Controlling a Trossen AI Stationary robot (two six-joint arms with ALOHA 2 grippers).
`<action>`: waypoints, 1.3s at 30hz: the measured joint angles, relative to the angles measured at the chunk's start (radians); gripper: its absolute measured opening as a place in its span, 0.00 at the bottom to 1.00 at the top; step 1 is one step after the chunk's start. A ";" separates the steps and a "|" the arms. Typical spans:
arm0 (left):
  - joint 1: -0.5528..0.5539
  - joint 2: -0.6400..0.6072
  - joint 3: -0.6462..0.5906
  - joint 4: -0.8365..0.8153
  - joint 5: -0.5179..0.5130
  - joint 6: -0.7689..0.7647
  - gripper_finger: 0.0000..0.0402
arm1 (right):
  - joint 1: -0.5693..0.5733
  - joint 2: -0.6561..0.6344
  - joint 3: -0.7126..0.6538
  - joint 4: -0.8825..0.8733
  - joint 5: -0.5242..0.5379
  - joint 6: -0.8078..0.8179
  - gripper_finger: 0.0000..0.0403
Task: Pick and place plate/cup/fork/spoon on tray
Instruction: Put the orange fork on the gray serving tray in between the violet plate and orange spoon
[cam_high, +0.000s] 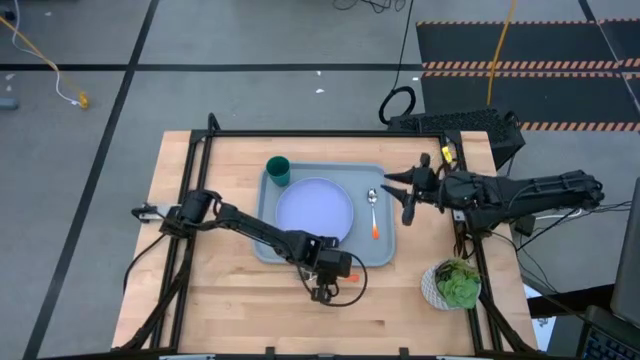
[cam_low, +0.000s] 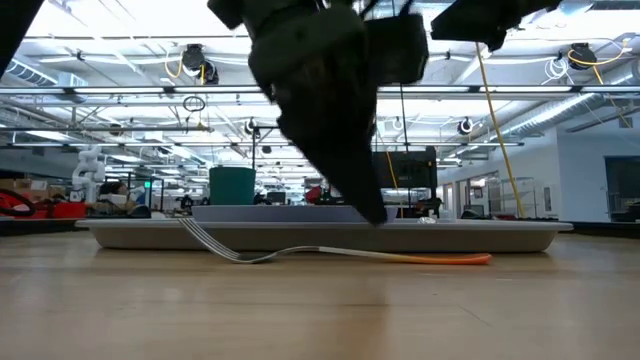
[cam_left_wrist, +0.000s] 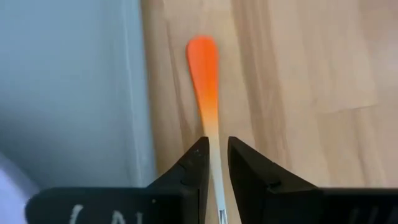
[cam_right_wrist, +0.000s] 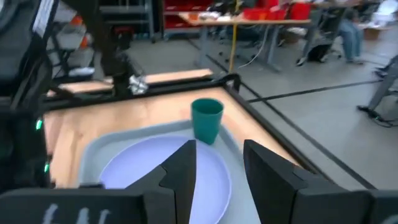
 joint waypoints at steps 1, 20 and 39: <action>0.000 -0.011 0.000 0.000 -0.008 0.011 0.15 | 0.013 0.004 0.002 -0.011 -0.001 0.002 0.32; -0.173 -0.457 -0.054 0.050 -0.647 0.073 0.16 | 0.285 0.668 0.607 -0.778 -0.006 0.127 0.32; -0.240 -1.000 -0.983 1.166 -0.522 0.177 0.16 | 0.222 1.047 0.679 -0.520 -0.358 0.132 0.32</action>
